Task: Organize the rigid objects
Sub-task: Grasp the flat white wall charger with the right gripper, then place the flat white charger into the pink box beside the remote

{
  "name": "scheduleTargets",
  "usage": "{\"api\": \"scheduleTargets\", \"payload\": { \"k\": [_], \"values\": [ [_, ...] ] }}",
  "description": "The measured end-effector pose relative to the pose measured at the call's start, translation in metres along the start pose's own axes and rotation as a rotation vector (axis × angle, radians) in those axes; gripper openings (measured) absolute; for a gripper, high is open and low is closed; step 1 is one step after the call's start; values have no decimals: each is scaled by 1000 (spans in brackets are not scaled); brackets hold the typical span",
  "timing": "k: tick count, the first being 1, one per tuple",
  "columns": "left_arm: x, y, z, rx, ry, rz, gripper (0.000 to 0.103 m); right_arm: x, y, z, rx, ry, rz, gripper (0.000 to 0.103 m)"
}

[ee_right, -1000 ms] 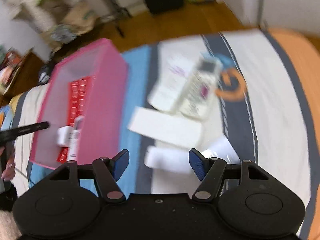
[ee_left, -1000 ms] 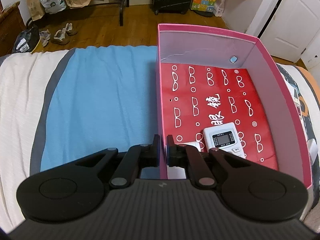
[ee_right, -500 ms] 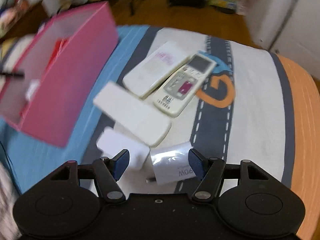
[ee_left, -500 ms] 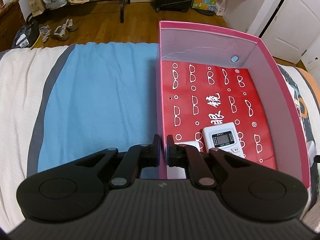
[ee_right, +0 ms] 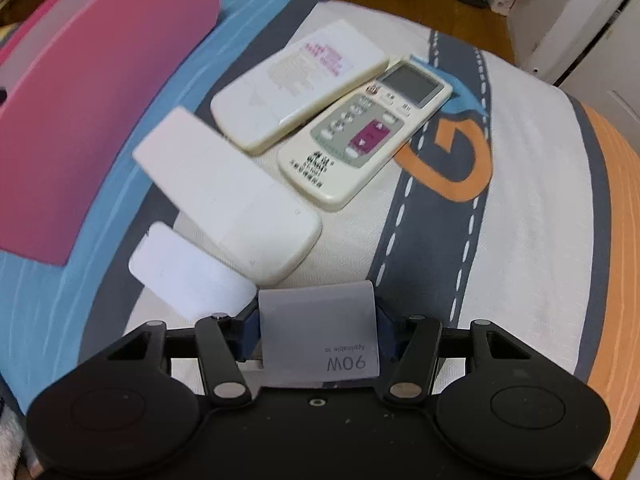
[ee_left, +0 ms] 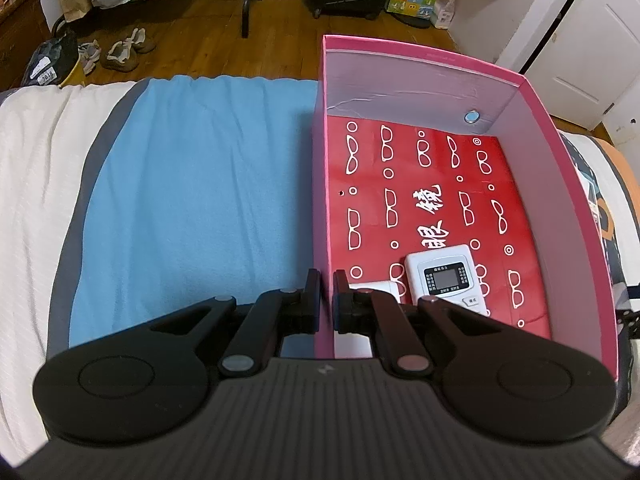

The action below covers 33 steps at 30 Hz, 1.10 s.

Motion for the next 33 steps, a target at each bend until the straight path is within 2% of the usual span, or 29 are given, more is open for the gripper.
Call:
{"api": "scheduleTargets", "payload": {
  "k": [8,12,15,20,25,29,33],
  "values": [
    [1,1,-1,29,7,-5,6,49,13,15,-113,-88,222,62],
    [3,1,-3,45,18,-4,6,70,17,5,-130,-139,296,62],
    [3,1,-3,47,21,-2,5,92,21,-17,-111,-181,368,62],
    [4,2,-2,44,17,0,5,135,20,-75,34,-217,468,62],
    [5,4,1,31,12,7,5,160,10,-139,241,-270,501,62],
    [12,5,4,3,2,29,5,158,-18,-196,505,-173,430,62],
    [10,4,0,24,18,18,5,139,-50,-224,676,-75,310,62]
  ]
}}
Point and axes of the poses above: each gripper's, at about its wrist camera, not at the fingertips, and x roughly against the way its jaws point, z to its right, y to its underside, the point moved 1 cm from there along -x, roughly the way its jaws point, and after that the axes turned 9 degrees about -z, right-handed, at the moved point
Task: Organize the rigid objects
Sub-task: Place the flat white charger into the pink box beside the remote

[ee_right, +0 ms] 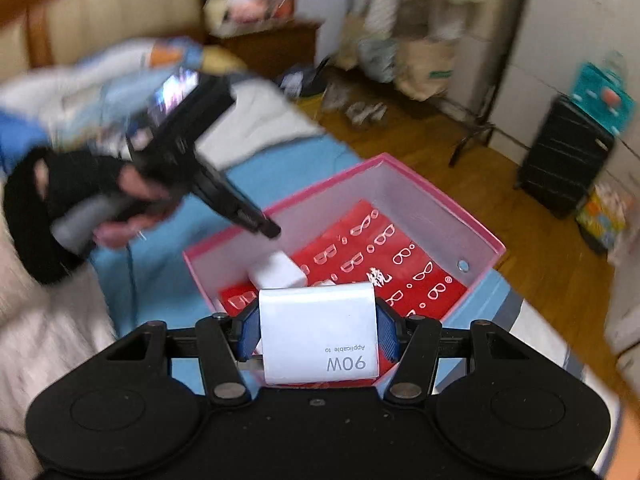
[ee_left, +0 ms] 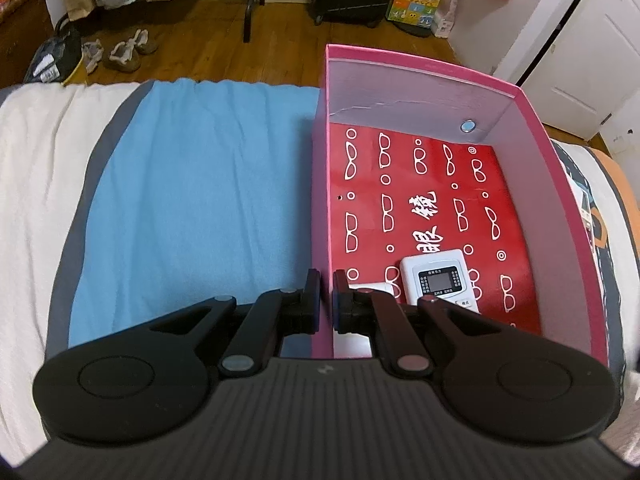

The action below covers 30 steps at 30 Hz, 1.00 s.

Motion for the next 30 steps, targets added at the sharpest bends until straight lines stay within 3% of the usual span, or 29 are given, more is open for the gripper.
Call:
{"api": "scheduleTargets", "payload": {
  "k": [3,11,20,24,27,30],
  "values": [
    [0,0,2,-16,-9,2,5,-28,-14,4,92,-82,-119,61],
    [-1,0,3,-36,-13,7,5,-98,-30,11,246,-22,-376,62],
    [-2,2,5,-65,-17,17,5,-145,-15,8,354,-131,-522,62],
    [-1,1,5,-65,-16,19,6,-145,-13,7,343,-155,-511,62],
    [-1,1,6,-70,-20,21,6,-139,-12,15,297,-134,-479,71],
    [-2,2,7,-75,-28,23,6,-108,-5,28,220,-149,-322,71]
  ]
}}
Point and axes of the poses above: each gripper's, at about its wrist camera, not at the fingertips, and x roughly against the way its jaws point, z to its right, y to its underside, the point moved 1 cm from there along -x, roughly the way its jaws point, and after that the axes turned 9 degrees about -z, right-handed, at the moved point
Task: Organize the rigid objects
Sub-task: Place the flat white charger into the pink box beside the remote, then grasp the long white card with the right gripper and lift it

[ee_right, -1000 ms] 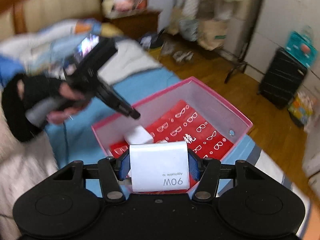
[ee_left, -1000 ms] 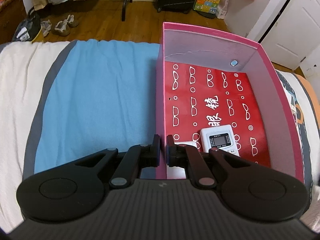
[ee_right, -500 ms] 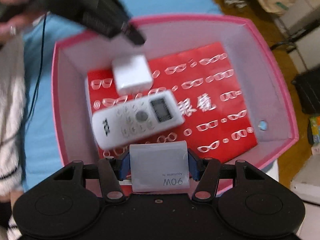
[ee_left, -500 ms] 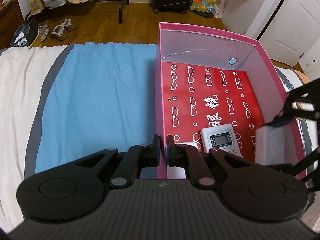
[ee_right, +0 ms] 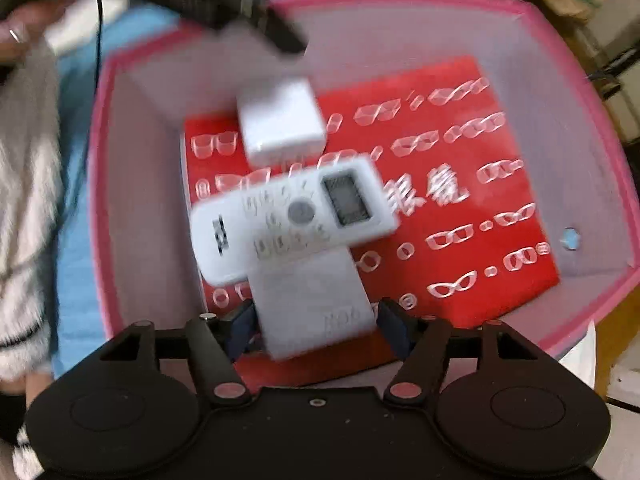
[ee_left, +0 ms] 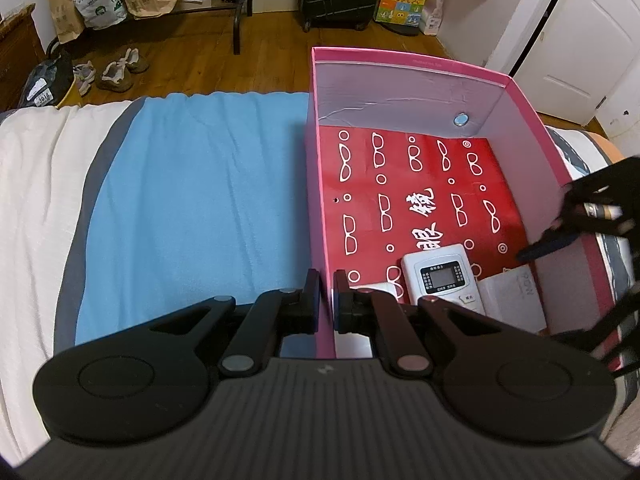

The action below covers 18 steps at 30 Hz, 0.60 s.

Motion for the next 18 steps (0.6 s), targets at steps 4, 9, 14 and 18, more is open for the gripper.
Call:
{"api": "scheduleTargets", "payload": {
  "k": [4,9,14,18],
  "values": [
    [-1,-1,0,7,0,-5,6,50,37,1,-108,22,311,79],
    [-2,-1,2,10,-11,-12,5,80,84,0,-306,93,479,84],
    [-1,-1,5,-1,-30,-19,5,82,136,32,-560,-59,526,73],
    [0,-1,7,-1,-40,-23,5,55,175,44,-726,-70,535,71]
  ]
}}
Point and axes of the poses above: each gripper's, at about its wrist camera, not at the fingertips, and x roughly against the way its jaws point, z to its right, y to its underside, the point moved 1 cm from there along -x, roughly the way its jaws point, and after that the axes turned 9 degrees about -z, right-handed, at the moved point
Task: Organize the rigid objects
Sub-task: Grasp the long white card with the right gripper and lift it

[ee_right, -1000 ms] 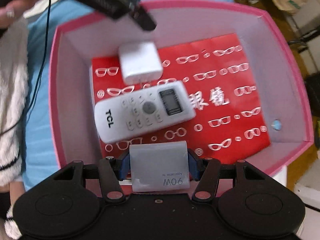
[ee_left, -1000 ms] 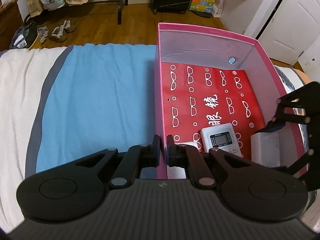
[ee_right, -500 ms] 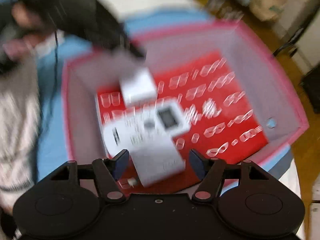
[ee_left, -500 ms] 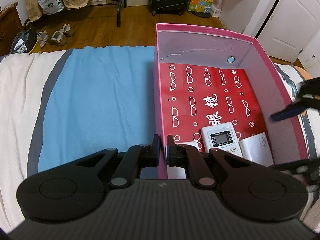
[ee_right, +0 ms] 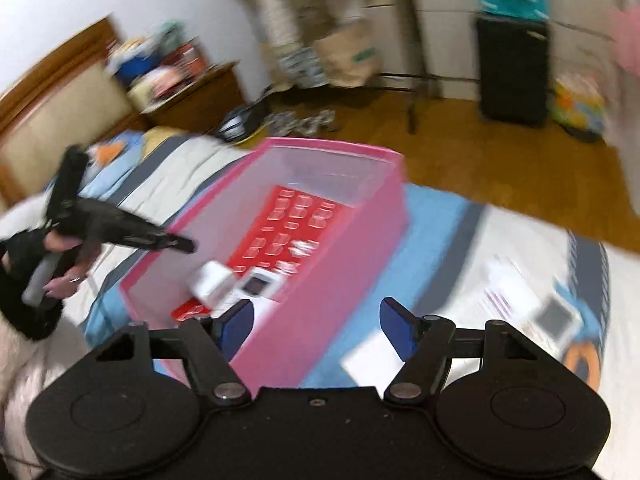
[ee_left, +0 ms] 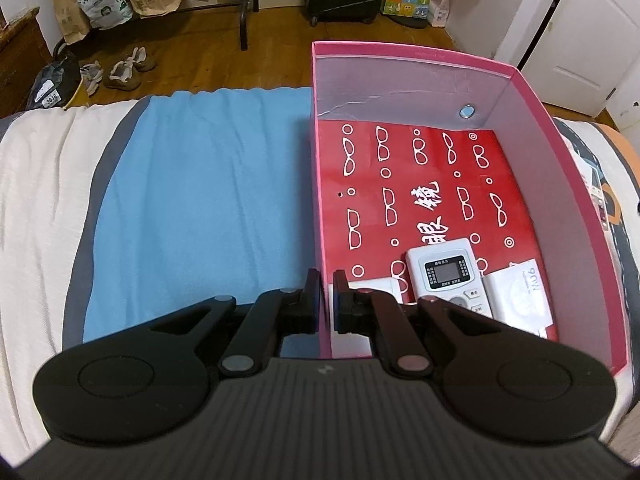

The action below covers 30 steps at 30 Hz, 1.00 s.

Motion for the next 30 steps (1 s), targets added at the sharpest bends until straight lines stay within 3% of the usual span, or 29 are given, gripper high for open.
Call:
{"api": "scheduleTargets", "payload": {
  "k": [2,5,6,8,9,12,18,24,28,30],
  "values": [
    [0,0,1,1,-5,-1,5,-10,8,7,-7,50,-29,69],
    [0,0,3,-4,-15,1,5,-19,15,-1,107,219,-90,58],
    [-1,0,3,-6,-16,0,5,-21,19,-4,156,236,-103,53],
    [-1,2,2,-3,-12,-3,5,-31,23,-6,183,194,-144,26],
    [-1,2,2,-1,-10,-5,5,-35,23,-8,188,199,-159,26],
    [-2,1,2,-2,-12,-5,5,-47,25,-19,282,269,-183,27],
    [-4,1,1,3,-5,-7,5,-73,38,-18,412,367,-257,48],
    [-5,0,2,-7,-13,-5,5,-91,42,-14,501,439,-294,77],
    [-5,0,3,-6,-9,-4,5,-90,35,-8,452,403,-285,78],
    [-5,-1,2,-1,-5,-5,5,-90,38,-12,449,398,-284,72]
  ]
}}
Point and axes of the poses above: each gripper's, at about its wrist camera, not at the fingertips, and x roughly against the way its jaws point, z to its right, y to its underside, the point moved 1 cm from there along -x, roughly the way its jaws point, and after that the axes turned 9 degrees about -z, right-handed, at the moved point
